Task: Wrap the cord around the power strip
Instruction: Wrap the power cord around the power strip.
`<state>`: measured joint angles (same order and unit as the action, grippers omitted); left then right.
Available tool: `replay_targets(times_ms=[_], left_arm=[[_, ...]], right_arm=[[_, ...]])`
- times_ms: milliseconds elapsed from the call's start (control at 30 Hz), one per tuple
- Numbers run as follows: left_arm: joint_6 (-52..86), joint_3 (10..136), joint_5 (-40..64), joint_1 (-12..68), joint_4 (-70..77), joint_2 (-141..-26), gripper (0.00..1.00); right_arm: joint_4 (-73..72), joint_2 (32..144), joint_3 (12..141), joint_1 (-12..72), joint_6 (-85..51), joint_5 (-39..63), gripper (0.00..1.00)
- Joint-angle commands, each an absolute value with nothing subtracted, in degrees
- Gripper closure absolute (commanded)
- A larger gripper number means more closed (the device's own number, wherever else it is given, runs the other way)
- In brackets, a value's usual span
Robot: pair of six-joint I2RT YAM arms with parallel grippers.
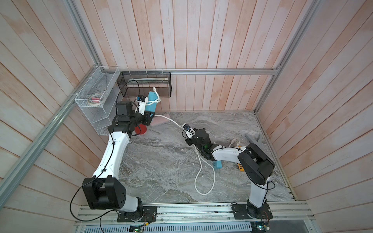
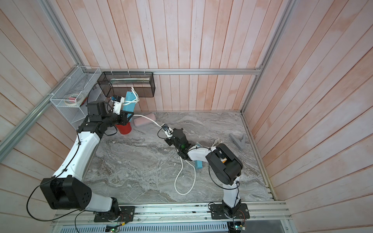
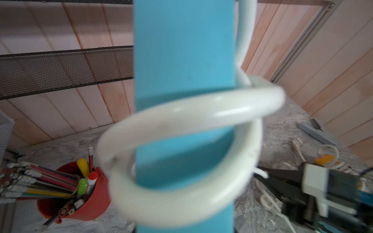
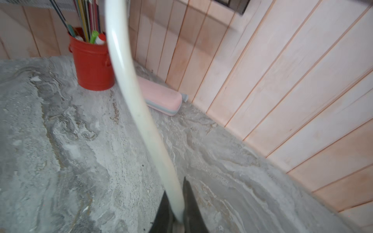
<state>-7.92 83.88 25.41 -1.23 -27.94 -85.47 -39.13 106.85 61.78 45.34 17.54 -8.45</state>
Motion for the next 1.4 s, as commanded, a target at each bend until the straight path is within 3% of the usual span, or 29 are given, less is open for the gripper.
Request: replay_targets(times_ms=[0,133,367,600,800,1000,1067,1200,1367], left_arm=[[-12.7,85.5,16.1,-0.8,-33.0,-88.8,1.00],[-17.4,84.8,9.2,3.6,-37.3,-92.1,1.00],[-22.2,79.5,12.1,9.8,-39.9,-90.4,1.00],[-32.7,73.7,26.8,18.3,-42.8,-83.0,1.00],[-39.1,67.9,34.4,26.1,-43.1,-75.2,1.00],[-35.0,68.6,42.3,26.0,-35.6,-70.3,1.00],[-31.6,68.0,42.9,25.1,-30.0,-67.9,1.00],[-26.5,69.9,39.4,23.6,-26.4,-67.7,1.00],[-24.0,71.1,35.2,22.9,-26.7,-68.6,1.00]], right_arm=[[-44.6,101.3,62.2,46.7,25.5,-10.8,1.00],[-40.7,97.5,66.1,46.8,28.3,-5.4,1.00],[-26.9,97.0,78.9,45.5,29.7,7.3,1.00],[-3.9,107.2,101.9,37.7,30.3,20.0,1.00],[8.7,116.1,112.3,32.4,28.6,34.6,1.00],[-2.5,123.4,112.3,31.4,13.2,42.3,0.98],[-14.3,124.0,106.7,31.4,3.6,41.9,0.83],[-38.4,125.1,95.3,32.6,-15.4,36.0,0.65],[-46.5,126.4,87.4,35.3,-19.4,24.2,0.52]])
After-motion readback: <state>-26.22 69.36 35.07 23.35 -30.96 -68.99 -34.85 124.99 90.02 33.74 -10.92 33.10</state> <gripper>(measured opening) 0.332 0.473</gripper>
